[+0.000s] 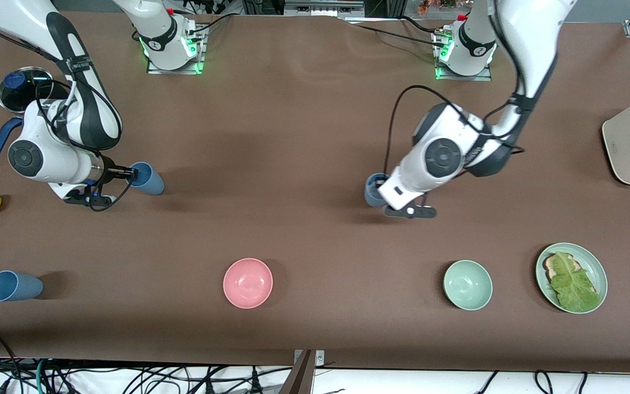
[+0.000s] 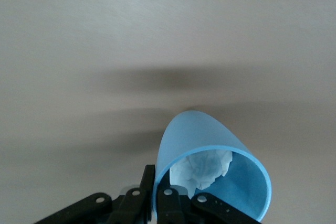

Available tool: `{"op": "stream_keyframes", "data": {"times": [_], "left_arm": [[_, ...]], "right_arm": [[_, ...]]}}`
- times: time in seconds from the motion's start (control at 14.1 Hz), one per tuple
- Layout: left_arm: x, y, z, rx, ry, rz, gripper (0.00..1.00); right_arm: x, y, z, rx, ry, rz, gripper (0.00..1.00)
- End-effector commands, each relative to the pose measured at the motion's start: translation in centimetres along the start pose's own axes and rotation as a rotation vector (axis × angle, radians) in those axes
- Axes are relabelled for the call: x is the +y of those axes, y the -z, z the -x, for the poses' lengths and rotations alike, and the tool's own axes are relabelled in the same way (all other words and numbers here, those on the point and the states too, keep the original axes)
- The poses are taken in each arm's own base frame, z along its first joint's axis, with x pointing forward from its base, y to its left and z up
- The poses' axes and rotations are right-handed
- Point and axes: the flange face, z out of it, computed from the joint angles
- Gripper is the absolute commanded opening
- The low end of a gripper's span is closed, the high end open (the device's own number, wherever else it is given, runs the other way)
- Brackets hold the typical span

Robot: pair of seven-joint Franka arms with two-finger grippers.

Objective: Stack blue cups with both arms
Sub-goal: 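Set the tissue cup mid-table with the left gripper while the right gripper lifts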

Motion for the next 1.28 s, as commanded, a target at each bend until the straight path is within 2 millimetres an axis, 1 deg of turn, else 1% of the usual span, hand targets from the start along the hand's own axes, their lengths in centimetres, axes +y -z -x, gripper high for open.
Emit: {"op": "stream_keyframes", "data": {"times": [0.0,0.07,0.14,0.21,0.28,0.35,0.43,0.57,0.64,0.71,0.78,0.85,0.92,1.06,1.14,1.21], "left_arm": [[0.6,-0.6,-1.5,-0.014,0.048,0.025,0.0],[0.6,-1.1,-1.5,-0.022,0.048,0.023,0.0],[1.0,-1.3,-1.2,-0.025,0.041,0.021,0.27],[1.2,-1.3,-1.1,-0.024,0.038,0.021,0.88],[1.3,-0.8,-1.0,-0.018,0.035,0.021,1.0],[1.4,-0.3,-1.0,-0.012,0.035,0.023,1.0],[1.2,0.8,-1.0,0.0,0.037,0.022,1.0],[0.3,4.2,-0.4,0.016,0.04,0.005,1.0],[0.0,6.8,-0.1,0.029,0.04,-0.002,1.0],[-0.7,8.9,-0.3,0.019,0.045,-0.017,1.0],[-1.1,11.4,-0.4,0.008,0.046,-0.035,1.0],[-1.8,13.8,-0.6,-0.006,0.052,-0.044,1.0],[-2.6,15.3,-0.7,-0.017,0.04,-0.05,1.0],[-6.1,18.7,-1.5,0.006,0.005,-0.04,1.0],[-8.1,20.0,-1.7,0.022,-0.026,-0.034,1.0],[-9.6,21.2,-1.6,0.033,-0.055,-0.035,1.0]], "right_arm": [[0.0,1.1,-0.5,0.016,0.012,0.0,0.0],[-0.1,1.3,-0.5,0.02,0.018,0.0,0.0],[-0.1,1.4,-0.5,0.017,0.019,0.0,0.0],[-0.4,2.0,-0.7,0.027,0.024,0.0,0.0],[-0.8,2.9,-1.1,0.034,0.031,0.002,0.0],[-1.2,3.7,-1.4,0.032,0.036,0.003,0.0],[-1.9,4.5,-1.6,0.031,0.037,0.001,0.0],[-5.9,7.0,-2.1,0.04,0.081,0.011,0.0],[-8.0,8.1,-2.3,0.045,0.067,0.017,0.0],[-10.2,9.0,-2.4,0.053,0.043,0.022,0.0],[-13.4,9.7,-2.0,0.049,0.029,0.03,0.0],[-16.9,10.9,-1.5,0.059,0.007,0.026,0.0],[-20.1,11.3,-1.2,0.057,-0.026,0.019,0.0],[-27.3,11.8,0.0,0.068,-0.075,0.013,0.0],[-30.9,11.5,0.8,0.076,-0.083,0.018,0.0],[-34.4,10.7,1.5,0.082,-0.094,0.024,0.0]]}}
